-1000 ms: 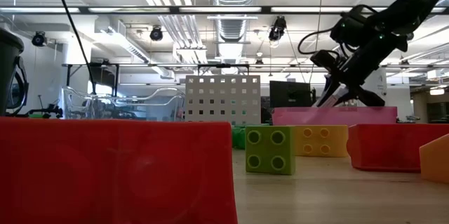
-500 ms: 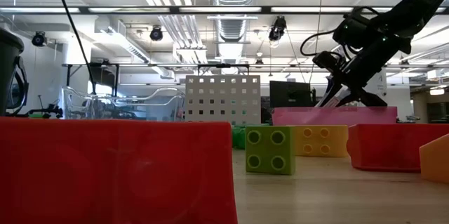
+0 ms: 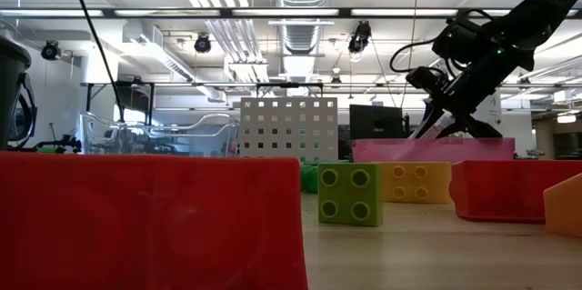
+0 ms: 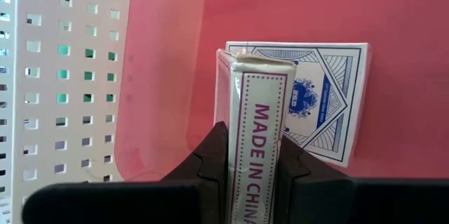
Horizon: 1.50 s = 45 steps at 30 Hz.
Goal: Pick & Place Toys
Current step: Put the purple deck of cards into the red bin, then put the light yellow game piece into the transparent bin
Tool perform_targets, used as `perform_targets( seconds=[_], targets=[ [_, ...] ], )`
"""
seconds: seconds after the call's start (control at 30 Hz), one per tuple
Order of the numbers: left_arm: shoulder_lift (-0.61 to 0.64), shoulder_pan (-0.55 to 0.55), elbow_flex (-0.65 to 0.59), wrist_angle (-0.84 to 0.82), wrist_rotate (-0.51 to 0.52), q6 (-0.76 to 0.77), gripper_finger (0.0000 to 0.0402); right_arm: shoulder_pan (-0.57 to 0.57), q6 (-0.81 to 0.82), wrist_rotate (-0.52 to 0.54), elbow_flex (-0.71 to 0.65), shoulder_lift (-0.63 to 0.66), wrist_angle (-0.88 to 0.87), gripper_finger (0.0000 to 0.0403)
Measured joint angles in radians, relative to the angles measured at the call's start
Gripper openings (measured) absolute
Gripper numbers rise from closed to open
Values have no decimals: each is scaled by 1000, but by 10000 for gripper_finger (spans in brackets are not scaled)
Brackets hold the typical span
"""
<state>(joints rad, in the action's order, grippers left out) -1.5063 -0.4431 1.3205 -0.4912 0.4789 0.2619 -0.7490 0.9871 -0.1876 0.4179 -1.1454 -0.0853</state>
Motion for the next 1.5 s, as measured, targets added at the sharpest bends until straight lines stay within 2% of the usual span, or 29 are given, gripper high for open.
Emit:
perform_targets(
  seconds=[0.2,0.47,0.6,0.97,1.07,1.23,1.5],
  targets=[
    [0,0,-1,-9,0,0,351,0,-3,3,0,-1,0,48],
    [0,0,-1,-10,0,8,351,1,-3,8,-4,-5,-23,189],
    [0,0,-1,-17,-1,9,351,0,-2,8,-4,-4,-20,221],
    [0,0,-1,-33,-1,27,351,0,30,33,28,-3,-30,230],
    [0,0,-1,-33,-1,27,351,0,19,39,70,-2,-122,230],
    [0,0,-1,-33,-1,30,351,1,-43,136,148,-2,-359,231],
    [0,0,-1,-34,-1,30,351,7,-48,141,184,-2,-375,231]
  ],
)
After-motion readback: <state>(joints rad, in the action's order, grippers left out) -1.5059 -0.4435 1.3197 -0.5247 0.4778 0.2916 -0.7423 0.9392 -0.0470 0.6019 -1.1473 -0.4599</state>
